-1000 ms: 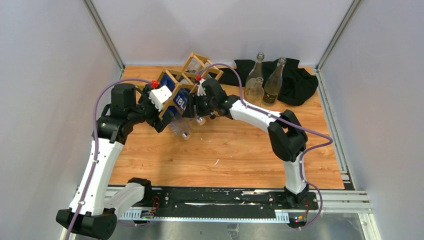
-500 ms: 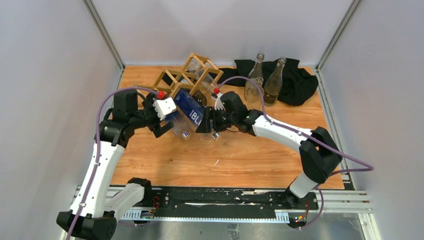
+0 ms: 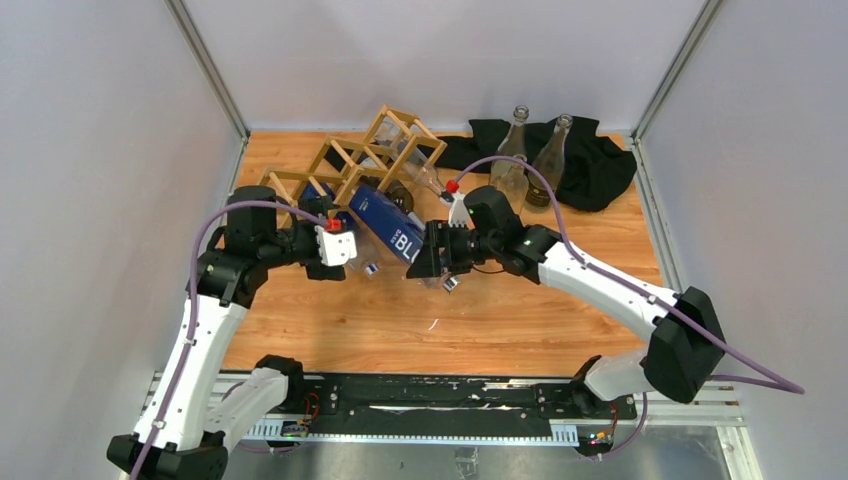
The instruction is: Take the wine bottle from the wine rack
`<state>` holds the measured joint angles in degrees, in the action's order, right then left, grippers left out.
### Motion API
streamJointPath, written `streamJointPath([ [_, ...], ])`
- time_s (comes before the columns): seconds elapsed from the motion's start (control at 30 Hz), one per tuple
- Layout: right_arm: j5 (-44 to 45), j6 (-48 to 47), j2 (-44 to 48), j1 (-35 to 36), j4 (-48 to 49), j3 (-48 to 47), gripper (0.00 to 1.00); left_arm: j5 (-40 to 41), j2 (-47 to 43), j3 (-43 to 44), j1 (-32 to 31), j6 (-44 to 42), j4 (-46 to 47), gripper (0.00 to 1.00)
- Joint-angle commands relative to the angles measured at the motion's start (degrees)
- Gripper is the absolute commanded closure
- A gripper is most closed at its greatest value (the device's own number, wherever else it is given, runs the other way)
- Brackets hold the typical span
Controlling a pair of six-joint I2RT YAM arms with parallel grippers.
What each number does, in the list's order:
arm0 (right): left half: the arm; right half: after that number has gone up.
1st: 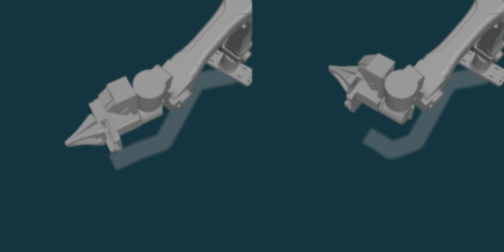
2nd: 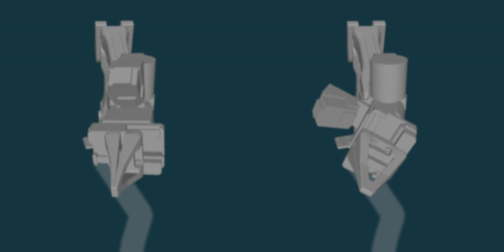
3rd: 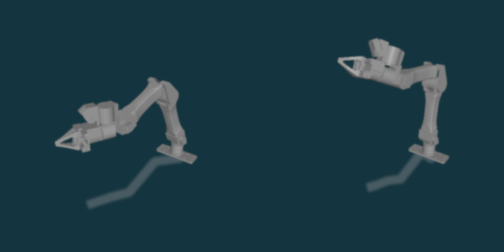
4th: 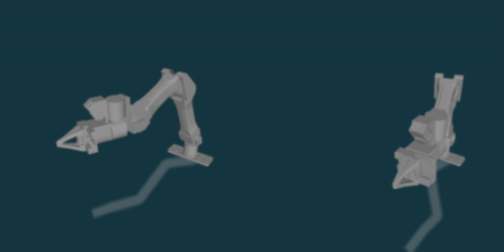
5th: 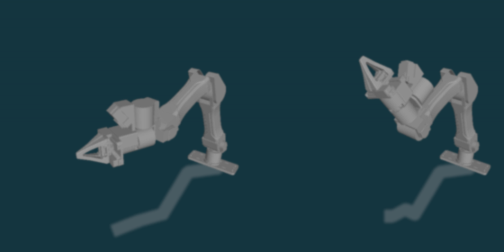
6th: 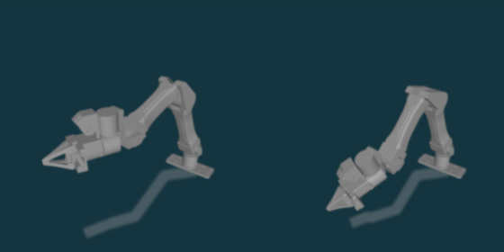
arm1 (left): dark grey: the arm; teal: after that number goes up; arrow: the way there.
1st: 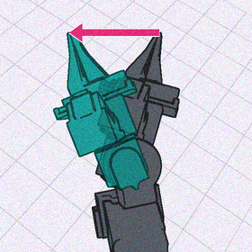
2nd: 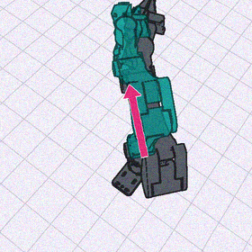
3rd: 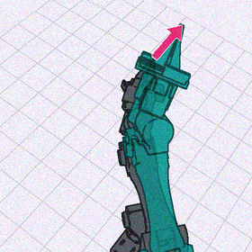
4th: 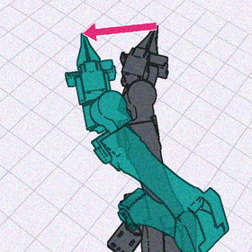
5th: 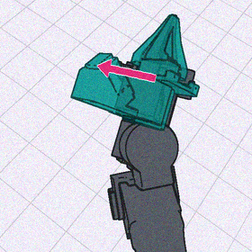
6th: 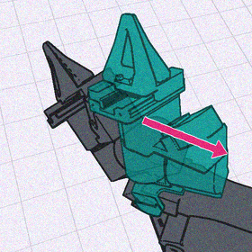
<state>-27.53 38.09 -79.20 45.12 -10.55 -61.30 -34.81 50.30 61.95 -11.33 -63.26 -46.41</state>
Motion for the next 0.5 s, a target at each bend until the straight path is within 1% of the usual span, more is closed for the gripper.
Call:
streamJointPath([
  [0.0, -6.51, -1.62, 4.95, 1.01, 0.66, -4.93, 1.00, -1.83, -1.85, -1.23, -3.18, -10.29, 0.36, 0.00],
  [0.17, -9.20, -3.26, 5.82, 1.94, -5.59, -6.87, 1.00, 2.52, -2.09, -3.29, -9.27, -15.40, 0.36, 0.00],
  [0.33, -10.17, -6.06, 6.38, 3.38, -12.05, -11.35, 1.00, 7.09, -2.22, -5.80, -15.94, -15.90, 0.36, 0.00],
  [0.47, -10.48, -7.74, 6.26, 4.78, -15.24, -13.90, 1.00, 9.58, -1.52, -6.64, -18.94, -14.86, 0.27, 0.00],
])
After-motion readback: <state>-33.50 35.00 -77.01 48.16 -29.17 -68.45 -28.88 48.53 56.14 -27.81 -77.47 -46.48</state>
